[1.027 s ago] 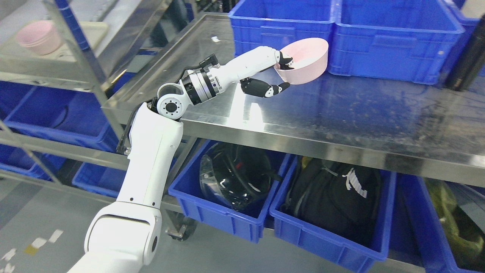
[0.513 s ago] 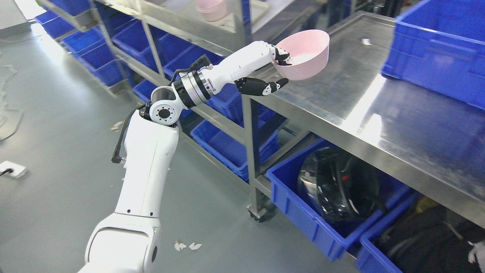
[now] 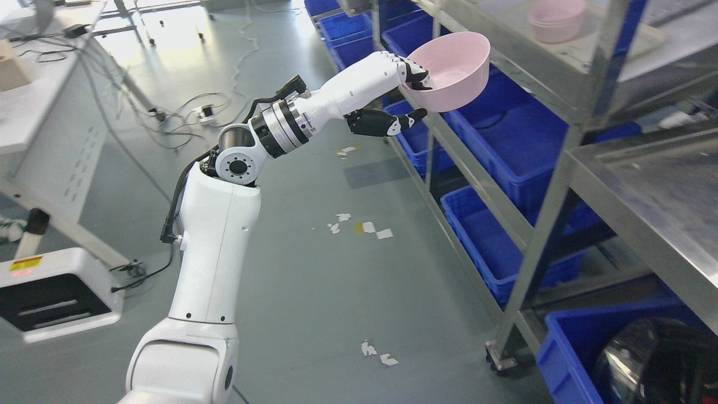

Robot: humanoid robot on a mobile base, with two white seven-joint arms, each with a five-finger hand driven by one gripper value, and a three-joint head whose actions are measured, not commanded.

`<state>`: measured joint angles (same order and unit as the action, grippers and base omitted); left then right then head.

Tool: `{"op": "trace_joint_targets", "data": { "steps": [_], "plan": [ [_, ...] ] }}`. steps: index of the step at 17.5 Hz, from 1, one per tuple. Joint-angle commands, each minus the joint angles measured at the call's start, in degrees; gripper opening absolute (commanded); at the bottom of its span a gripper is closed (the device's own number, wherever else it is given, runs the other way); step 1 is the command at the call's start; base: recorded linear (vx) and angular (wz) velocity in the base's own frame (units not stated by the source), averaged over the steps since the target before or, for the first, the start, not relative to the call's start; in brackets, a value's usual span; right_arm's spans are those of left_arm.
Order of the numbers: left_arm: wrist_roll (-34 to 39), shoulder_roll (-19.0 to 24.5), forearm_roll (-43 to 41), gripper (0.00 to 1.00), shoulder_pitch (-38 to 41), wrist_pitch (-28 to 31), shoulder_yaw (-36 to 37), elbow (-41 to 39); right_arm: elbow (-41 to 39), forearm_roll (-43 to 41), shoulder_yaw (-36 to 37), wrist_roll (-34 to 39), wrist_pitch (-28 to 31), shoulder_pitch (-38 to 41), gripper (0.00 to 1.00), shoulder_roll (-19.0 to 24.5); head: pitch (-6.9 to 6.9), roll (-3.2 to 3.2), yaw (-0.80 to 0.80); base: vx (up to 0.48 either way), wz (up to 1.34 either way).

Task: Stack pink IKEA bowl on shelf middle layer
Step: 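Hold the pink bowl raised in the left hand while turning away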

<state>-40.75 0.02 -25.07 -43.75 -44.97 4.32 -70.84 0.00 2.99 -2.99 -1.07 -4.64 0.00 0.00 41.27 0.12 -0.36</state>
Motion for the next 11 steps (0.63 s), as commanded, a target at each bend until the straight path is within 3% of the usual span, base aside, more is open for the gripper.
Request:
{"op": "trace_joint_targets", "data": {
  "steps": [1,6,11],
  "plan": [
    [0.06,0.98,0.02,0.00,0.07,-0.03,-0.46,-2.02,-1.00,0.00,0.00,0.02,-0.02,0.18,1.00,-1.00,0.00,0.00,0.00,0.166,0.99],
    [0.15,0.98,0.11,0.00,0.07,-0.03,-0.46,-2.02,-1.00,0.00,0.00,0.02,-0.02,0.26,1.00,-1.00,0.00,0.00,0.00,0.219,0.79],
    [0.15,0.98,0.02,0.01,0.07,-0.03,-0.11,-2.02,-1.00,0.00,0.00,0.02,-0.02,0.18,1.00,-1.00,0.00,0.00,0.00,0.274,0.24]
  ]
}}
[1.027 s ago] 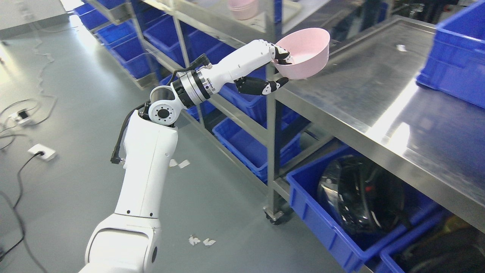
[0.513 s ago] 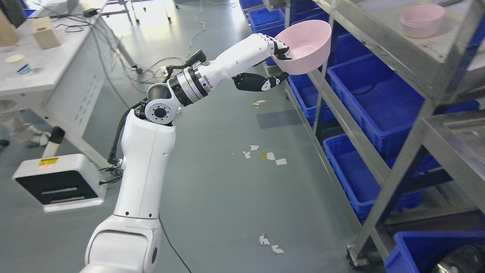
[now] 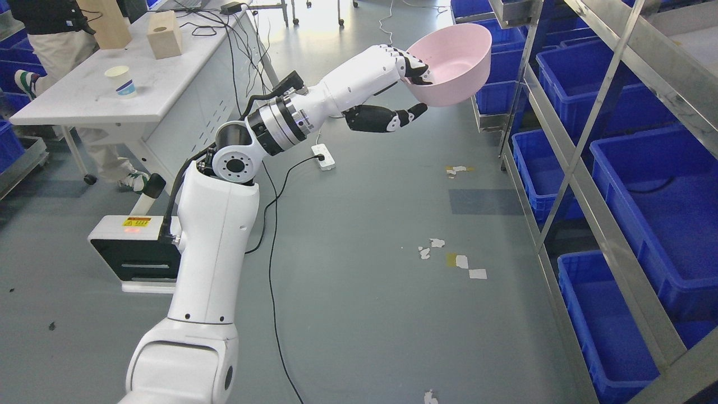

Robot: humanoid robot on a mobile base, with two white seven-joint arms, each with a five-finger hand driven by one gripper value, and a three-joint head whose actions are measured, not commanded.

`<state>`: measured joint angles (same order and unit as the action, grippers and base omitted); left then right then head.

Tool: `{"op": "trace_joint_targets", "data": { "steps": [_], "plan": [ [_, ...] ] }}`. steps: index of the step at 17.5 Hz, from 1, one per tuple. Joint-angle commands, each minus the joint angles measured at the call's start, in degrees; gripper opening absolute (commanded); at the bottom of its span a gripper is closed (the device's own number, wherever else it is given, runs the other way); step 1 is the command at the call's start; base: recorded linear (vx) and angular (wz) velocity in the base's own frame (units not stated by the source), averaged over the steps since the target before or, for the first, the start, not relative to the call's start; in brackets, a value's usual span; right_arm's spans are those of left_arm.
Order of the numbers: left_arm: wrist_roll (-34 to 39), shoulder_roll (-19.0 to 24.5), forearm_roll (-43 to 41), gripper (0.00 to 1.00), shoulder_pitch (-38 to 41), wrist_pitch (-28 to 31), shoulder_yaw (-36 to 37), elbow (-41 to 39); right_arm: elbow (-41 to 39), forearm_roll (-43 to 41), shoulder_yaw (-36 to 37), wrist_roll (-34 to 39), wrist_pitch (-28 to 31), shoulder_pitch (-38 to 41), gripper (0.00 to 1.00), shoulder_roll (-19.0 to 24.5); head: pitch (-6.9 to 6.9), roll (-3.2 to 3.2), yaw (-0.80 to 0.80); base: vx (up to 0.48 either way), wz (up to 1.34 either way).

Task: Stack pink IKEA bowl on shelf middle layer
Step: 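Hold the pink bowl raised in the left hand while turning away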

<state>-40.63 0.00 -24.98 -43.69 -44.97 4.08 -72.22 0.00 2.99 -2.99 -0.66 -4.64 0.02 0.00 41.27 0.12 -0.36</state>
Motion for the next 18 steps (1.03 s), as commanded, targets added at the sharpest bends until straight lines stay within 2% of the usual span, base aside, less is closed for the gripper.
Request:
{"op": "trace_joint_targets", "data": {
  "steps": [1,18],
  "plan": [
    [0.03,1.00,0.02,0.01,0.01,-0.03,0.32,-0.64,-1.00,0.00,0.00,-0.40,-0.02,0.16,1.00,-1.00,0.00,0.00,0.00,0.286,-0.09],
    [0.91,1.00,-0.15,0.01,0.01,-0.03,2.16,-0.56,-1.00,0.00,0.00,-0.40,-0.02,0.24,1.00,-1.00,0.00,0.00,0.00,0.367,-0.07]
  ]
}}
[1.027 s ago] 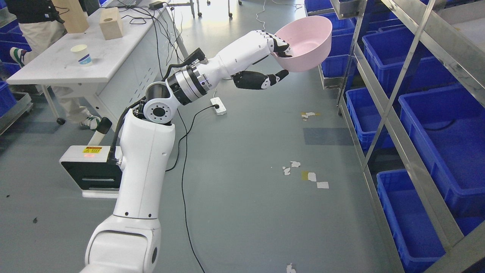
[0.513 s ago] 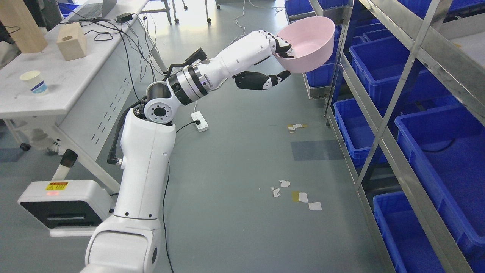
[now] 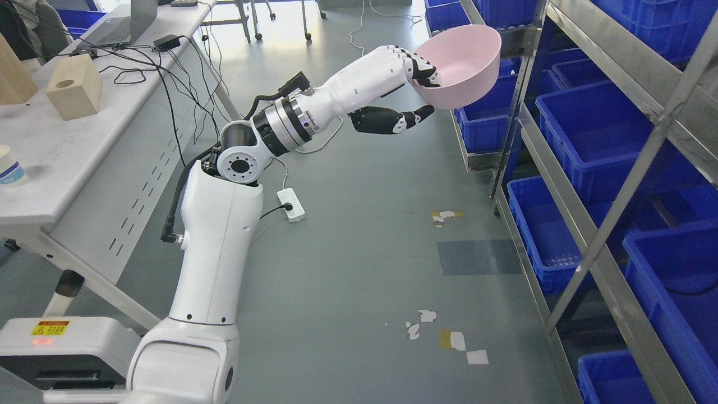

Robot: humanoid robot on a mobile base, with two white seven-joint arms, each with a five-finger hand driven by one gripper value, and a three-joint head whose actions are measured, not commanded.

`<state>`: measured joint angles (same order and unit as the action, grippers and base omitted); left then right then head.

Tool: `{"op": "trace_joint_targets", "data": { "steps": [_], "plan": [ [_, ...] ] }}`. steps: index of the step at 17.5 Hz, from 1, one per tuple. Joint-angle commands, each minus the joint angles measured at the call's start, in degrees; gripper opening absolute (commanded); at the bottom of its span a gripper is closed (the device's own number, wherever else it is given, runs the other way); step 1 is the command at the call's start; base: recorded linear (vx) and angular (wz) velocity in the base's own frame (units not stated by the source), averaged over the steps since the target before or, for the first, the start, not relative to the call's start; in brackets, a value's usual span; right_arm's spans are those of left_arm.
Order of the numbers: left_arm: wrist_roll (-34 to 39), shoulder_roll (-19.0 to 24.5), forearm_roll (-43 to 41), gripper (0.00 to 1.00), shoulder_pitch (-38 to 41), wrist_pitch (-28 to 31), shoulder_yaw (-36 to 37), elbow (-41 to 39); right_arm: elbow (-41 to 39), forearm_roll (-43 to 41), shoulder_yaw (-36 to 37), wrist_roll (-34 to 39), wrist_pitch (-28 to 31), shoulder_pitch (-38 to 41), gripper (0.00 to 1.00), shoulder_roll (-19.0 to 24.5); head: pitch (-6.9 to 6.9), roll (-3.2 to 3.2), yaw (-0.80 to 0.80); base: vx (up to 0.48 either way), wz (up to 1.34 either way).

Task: Stack pink IKEA bowl on shelf middle layer
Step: 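Hold the pink bowl raised in the left hand while turning away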

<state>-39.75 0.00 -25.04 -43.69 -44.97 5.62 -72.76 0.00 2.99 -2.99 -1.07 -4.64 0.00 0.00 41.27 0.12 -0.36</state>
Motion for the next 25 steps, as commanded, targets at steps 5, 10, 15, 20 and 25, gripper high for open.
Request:
{"op": "trace_joint_targets", "data": {
  "steps": [5,10,15,20,25],
  "plan": [
    [0.03,1.00,-0.01,0.01,-0.08,-0.03,0.79,-0.01,-1.00,0.00,0.00,0.01,-0.02,0.27,1.00,-1.00,0.00,0.00,0.00,0.386,0.24],
    [0.12,1.00,-0.01,0.01,-0.16,-0.03,2.46,-0.01,-1.00,0.00,0.00,0.01,-0.02,0.18,1.00,-1.00,0.00,0.00,0.00,0.324,0.34],
    [0.20,1.00,0.08,0.02,-0.16,-0.03,2.73,-0.01,-1.00,0.00,0.00,0.01,-0.02,0.18,1.00,-1.00,0.00,0.00,0.00,0.208,0.17],
    [0.20,1.00,0.08,0.02,-0.16,-0.03,2.82,-0.01,-1.00,0.00,0.00,0.01,-0.02,0.18,1.00,-1.00,0.00,0.00,0.00,0.104,-0.01],
    [1.17,1.00,0.25,0.02,-0.16,-0.03,4.22,0.08,-1.00,0.00,0.00,0.01,-0.02,0.18,1.00,-1.00,0.00,0.00,0.00,0.096,-0.03]
  ]
}}
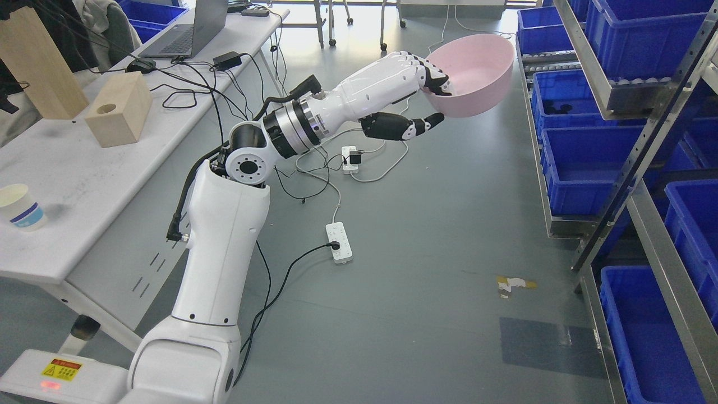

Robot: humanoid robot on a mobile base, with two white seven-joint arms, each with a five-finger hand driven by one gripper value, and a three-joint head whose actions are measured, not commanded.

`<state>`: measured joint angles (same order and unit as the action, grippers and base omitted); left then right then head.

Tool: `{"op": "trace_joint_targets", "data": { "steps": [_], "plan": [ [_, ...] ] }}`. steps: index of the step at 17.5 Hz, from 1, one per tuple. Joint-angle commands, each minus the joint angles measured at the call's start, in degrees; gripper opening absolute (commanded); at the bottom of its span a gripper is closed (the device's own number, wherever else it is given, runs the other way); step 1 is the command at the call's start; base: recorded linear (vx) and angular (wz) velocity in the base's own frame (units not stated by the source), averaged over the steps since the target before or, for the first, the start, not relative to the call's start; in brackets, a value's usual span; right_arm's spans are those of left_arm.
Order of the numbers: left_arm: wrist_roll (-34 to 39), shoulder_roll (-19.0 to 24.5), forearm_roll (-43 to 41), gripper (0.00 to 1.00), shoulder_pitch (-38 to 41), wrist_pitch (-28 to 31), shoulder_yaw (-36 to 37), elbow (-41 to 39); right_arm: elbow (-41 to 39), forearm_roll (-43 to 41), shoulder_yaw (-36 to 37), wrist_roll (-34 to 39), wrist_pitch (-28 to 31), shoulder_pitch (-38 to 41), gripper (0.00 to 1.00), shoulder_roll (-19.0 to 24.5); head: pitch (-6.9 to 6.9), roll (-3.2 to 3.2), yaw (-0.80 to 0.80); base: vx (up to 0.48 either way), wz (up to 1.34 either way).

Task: Stack pink IKEA bowl on shelf middle layer
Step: 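Hold the pink bowl raised in the left hand while turning away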

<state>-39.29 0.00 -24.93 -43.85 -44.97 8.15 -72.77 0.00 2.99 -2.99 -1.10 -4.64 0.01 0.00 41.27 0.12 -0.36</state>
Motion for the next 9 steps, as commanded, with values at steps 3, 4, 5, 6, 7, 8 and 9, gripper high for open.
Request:
{"op": "trace_joint_targets", "data": {
  "steps": [3,4,5,6,7,8,9],
  "plan": [
    [1.06,1.00,0.24,0.02,-0.01,-0.03,3.54,0.17,-1.00,0.00,0.00,0.05,-0.02,0.17,1.00,-1.00,0.00,0.00,0.00,0.110,-0.04],
    [1.93,1.00,0.32,0.02,0.08,-0.03,4.06,0.17,-1.00,0.00,0.00,0.05,-0.02,0.17,1.00,-1.00,0.00,0.00,0.00,0.097,-0.27],
    [2.11,1.00,0.32,0.02,0.08,-0.03,4.07,0.17,-1.00,0.00,0.00,0.05,-0.02,0.17,1.00,-1.00,0.00,0.00,0.00,0.097,-0.27],
    [2.11,1.00,0.32,0.02,0.08,-0.03,4.07,0.17,-1.00,0.00,0.00,0.05,-0.02,0.26,1.00,-1.00,0.00,0.00,0.00,0.089,-0.57],
    [2.11,1.00,0.32,0.02,0.08,-0.03,4.07,0.17,-1.00,0.00,0.00,0.05,-0.02,0.17,1.00,-1.00,0.00,0.00,0.00,0.075,-0.81],
    [2.11,1.00,0.32,0.02,0.08,-0.03,4.07,0.17,-1.00,0.00,0.00,0.05,-0.02,0.17,1.00,-1.00,0.00,0.00,0.00,0.075,-0.81],
    [2.20,1.00,0.41,0.02,0.16,-0.03,4.07,0.17,-1.00,0.00,0.00,0.05,-0.02,0.17,1.00,-1.00,0.00,0.00,0.00,0.095,-0.98]
  ]
}}
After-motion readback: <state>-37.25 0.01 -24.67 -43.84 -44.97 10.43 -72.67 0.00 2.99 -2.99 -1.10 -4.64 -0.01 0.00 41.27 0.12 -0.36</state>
